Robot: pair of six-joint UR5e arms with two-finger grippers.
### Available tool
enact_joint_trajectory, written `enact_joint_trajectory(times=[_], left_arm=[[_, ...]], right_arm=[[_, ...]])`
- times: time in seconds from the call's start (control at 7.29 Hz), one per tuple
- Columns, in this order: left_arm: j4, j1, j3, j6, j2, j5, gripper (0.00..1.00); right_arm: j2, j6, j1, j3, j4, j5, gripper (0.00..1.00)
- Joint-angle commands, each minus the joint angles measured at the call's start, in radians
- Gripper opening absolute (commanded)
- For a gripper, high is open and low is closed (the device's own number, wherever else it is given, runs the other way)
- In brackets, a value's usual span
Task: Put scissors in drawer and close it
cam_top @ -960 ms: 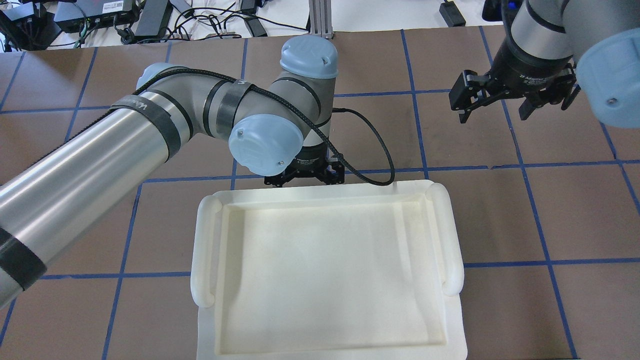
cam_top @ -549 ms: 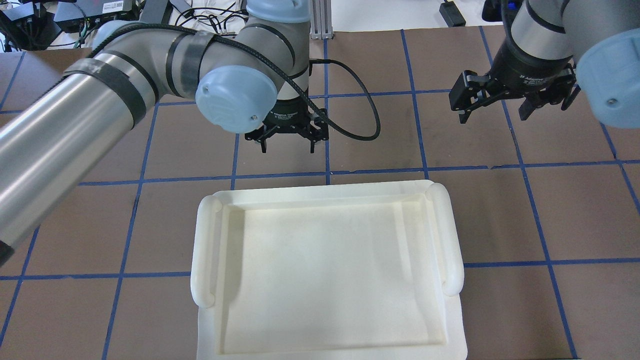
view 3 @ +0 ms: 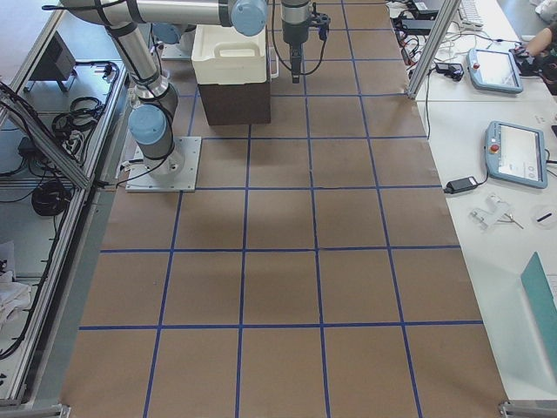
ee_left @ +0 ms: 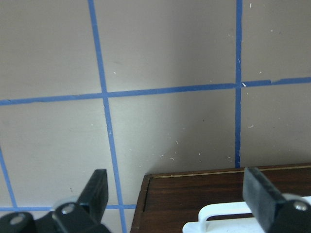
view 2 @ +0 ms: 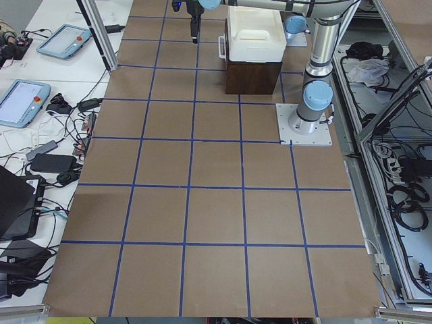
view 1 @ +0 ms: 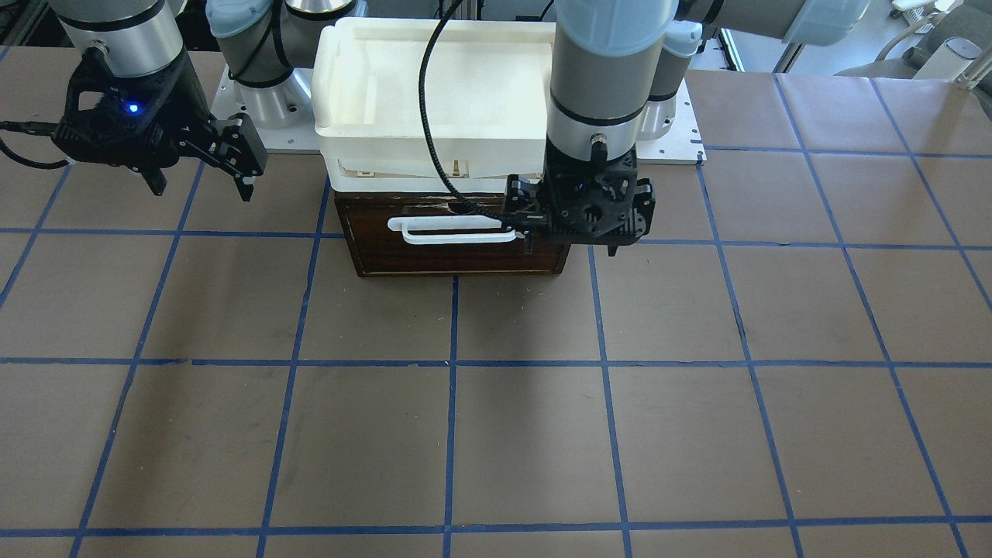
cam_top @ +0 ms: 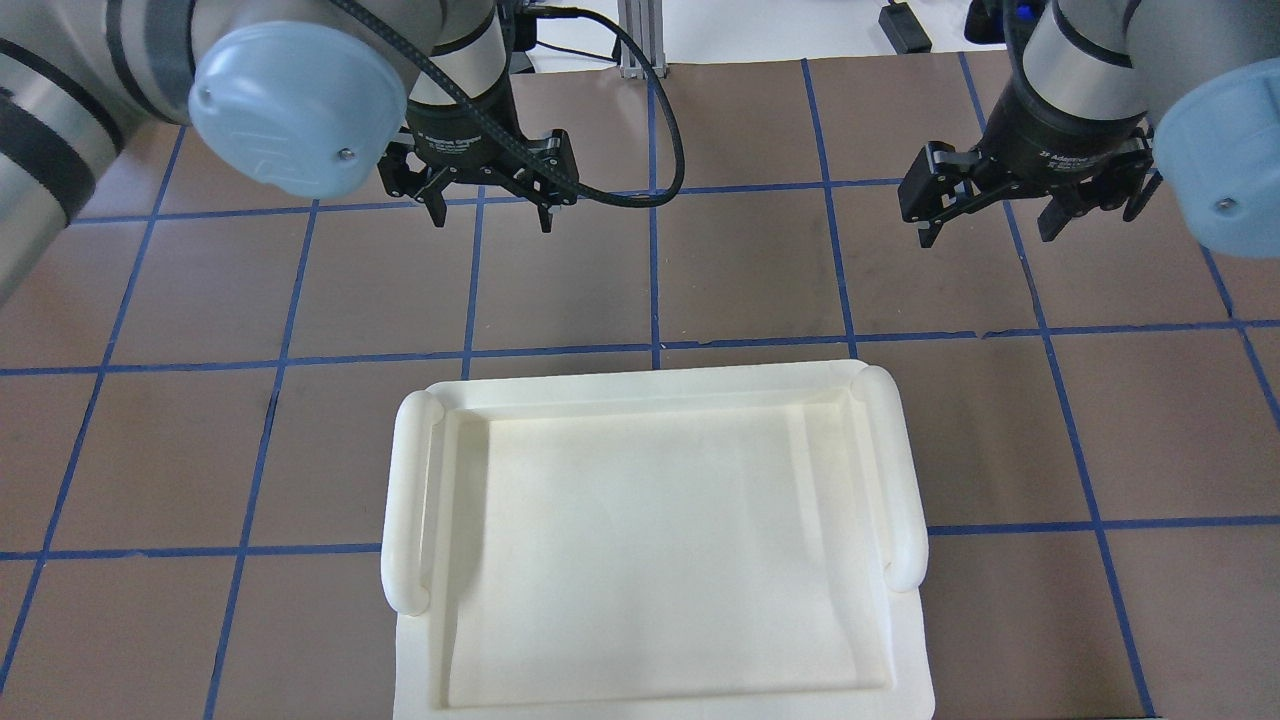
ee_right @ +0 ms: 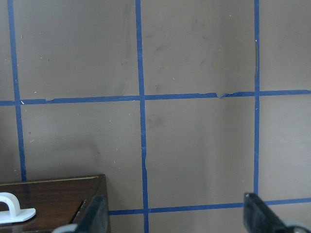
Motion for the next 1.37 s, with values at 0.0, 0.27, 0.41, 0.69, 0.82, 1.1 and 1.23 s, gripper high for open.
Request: enact_joint_trajectory(times=[0.0,0.27,0.41,0.69,0.82,1.1,1.23], left_arm=[[-0.017,0.069,-0.018,0.071,0.076,-0.007,1.00],[0.009,0.096,-0.065,0.152,0.163,-0.013,0.99],[0.009,0.123,-0.066,0.157,0.180,-0.013,1.00],[-0.012,0.197,-0.066,0.168,0.188,-0.098,1.00],[-0.015,0.221,-0.063,0.169,0.176,-0.092,1.00],[-0.017,0.211,-0.065,0.154,0.168,-0.008,1.00],[-0.015,0.211,-0.072,0.164,0.171,-0.022,1.00]], right_arm=[[-0.003,-0.004,0.000,0.002,-0.006,0.016,1.00],[-0.001,-0.012,0.000,0.002,-0.004,0.016,1.00],[-0.003,-0.009,0.000,0.002,-0.004,0.016,1.00],[-0.003,-0.009,0.000,0.002,-0.003,0.016,1.00],[-0.001,-0.012,0.000,0.002,-0.001,0.009,1.00],[-0.001,-0.012,0.000,0.002,-0.001,0.002,1.00],[-0.001,-0.012,0.000,0.002,-0.001,0.000,1.00]])
